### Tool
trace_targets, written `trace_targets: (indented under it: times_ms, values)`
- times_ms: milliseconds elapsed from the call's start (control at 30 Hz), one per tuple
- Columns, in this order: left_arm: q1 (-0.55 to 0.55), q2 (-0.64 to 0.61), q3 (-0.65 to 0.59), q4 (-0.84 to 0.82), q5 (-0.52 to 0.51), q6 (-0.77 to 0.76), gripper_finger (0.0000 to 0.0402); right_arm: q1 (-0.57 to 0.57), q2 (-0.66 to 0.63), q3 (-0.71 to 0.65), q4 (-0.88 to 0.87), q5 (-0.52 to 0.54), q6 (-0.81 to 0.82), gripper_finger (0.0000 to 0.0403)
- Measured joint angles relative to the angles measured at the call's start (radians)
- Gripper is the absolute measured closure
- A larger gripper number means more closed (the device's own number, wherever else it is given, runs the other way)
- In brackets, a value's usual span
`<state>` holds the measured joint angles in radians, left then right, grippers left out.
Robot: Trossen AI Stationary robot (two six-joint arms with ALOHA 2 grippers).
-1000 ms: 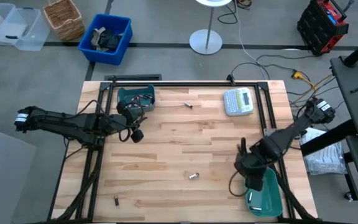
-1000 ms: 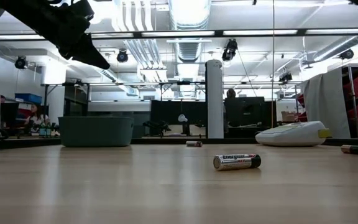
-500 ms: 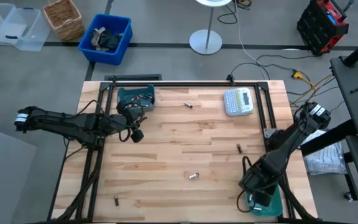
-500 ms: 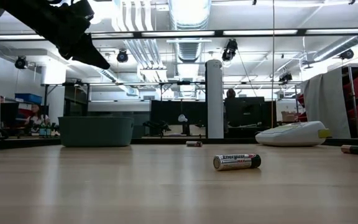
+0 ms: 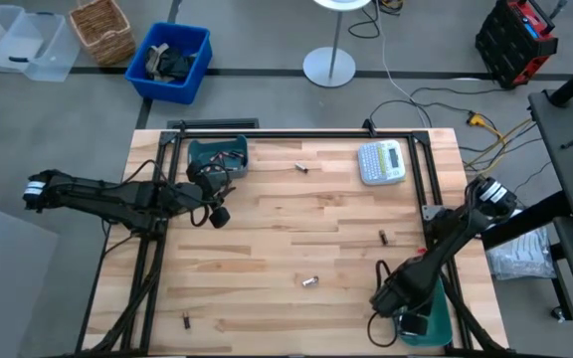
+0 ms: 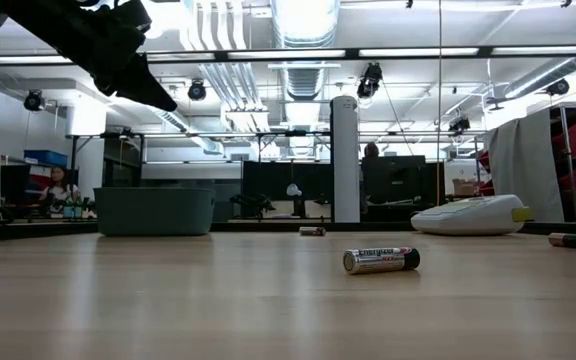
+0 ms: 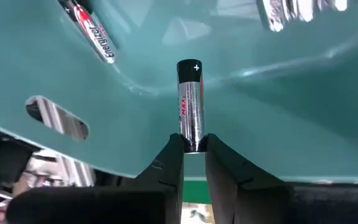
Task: Sort batteries
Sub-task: Put the silver battery into the green bin
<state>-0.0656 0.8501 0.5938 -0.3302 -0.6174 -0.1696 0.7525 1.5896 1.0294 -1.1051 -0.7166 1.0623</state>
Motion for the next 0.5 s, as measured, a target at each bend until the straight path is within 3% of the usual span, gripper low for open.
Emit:
trace_targets:
  times_ms: [233, 500]
  values:
    - [0.000, 0.000, 0.000, 0.000, 0.000, 0.000, 0.0331, 0.000, 0.063, 0.000, 0.020, 0.001, -0.078, 0.0360]
    - [0.000, 0.000, 0.000, 0.000, 0.000, 0.000, 0.0331, 0.000, 0.054, -0.001, 0.020, 0.009, -0.078, 0.0315]
